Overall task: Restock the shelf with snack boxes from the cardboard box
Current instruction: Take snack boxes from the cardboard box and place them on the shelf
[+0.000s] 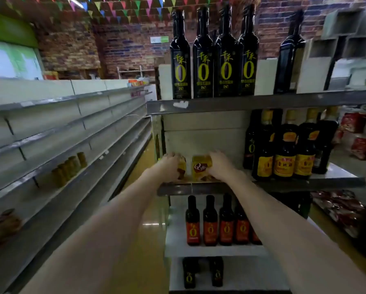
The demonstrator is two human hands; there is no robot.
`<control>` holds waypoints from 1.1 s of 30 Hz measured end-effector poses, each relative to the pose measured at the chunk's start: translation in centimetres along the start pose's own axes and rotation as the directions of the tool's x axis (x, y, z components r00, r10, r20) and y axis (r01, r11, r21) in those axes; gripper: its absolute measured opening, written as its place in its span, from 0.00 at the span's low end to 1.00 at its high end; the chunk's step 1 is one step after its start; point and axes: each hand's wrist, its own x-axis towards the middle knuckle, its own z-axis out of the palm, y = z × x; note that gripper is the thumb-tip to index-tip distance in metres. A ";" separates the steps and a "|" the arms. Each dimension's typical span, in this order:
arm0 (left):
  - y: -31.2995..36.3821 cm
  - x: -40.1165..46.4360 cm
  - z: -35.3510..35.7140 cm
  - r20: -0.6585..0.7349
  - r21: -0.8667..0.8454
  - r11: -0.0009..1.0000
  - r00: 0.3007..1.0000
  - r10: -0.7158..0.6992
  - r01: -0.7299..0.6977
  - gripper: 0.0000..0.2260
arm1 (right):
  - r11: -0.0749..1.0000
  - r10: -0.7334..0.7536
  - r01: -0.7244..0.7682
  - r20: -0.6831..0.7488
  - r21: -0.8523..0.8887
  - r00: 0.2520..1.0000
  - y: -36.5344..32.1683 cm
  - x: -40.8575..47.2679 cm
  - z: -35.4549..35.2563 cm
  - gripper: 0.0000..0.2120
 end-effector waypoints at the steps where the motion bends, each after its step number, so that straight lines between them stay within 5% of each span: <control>1: 0.1 0.7 0.1 0.004 -0.003 1.000 1.000 -0.030 0.030 0.30 | 0.999 -0.023 0.023 0.009 0.023 1.000 0.6 1.0 0.2 0.22; 4: 0.1 2.9 0.7 0.069 -0.007 0.992 0.989 -0.129 0.130 0.34 | 0.999 -0.031 0.034 0.094 -0.040 0.995 1.9 3.6 0.8 0.18; 10: -2.3 8.0 3.5 0.139 0.178 0.962 0.963 -0.231 0.206 0.46 | 0.992 -0.064 0.082 0.187 -0.092 0.980 3.3 7.2 1.6 0.36; 14: -1.0 8.0 3.5 0.133 0.192 0.953 0.956 -0.262 0.235 0.39 | 0.993 -0.115 0.116 0.284 0.014 0.952 4.4 8.4 2.5 0.35; 22: 0.2 8.4 3.3 0.012 0.188 0.962 0.979 -0.205 0.199 0.36 | 0.980 -0.123 0.077 0.252 0.183 0.960 5.0 8.0 2.0 0.29; 27: 2.0 6.2 1.2 -0.058 0.208 0.962 0.984 -0.170 0.178 0.30 | 0.977 -0.088 0.057 0.142 0.205 0.986 4.8 6.4 -0.1 0.35; 33: 2.7 1.6 -0.5 -0.034 0.161 0.979 0.992 -0.124 0.128 0.30 | 0.954 -0.096 0.040 0.175 0.298 0.980 3.4 2.9 -2.7 0.38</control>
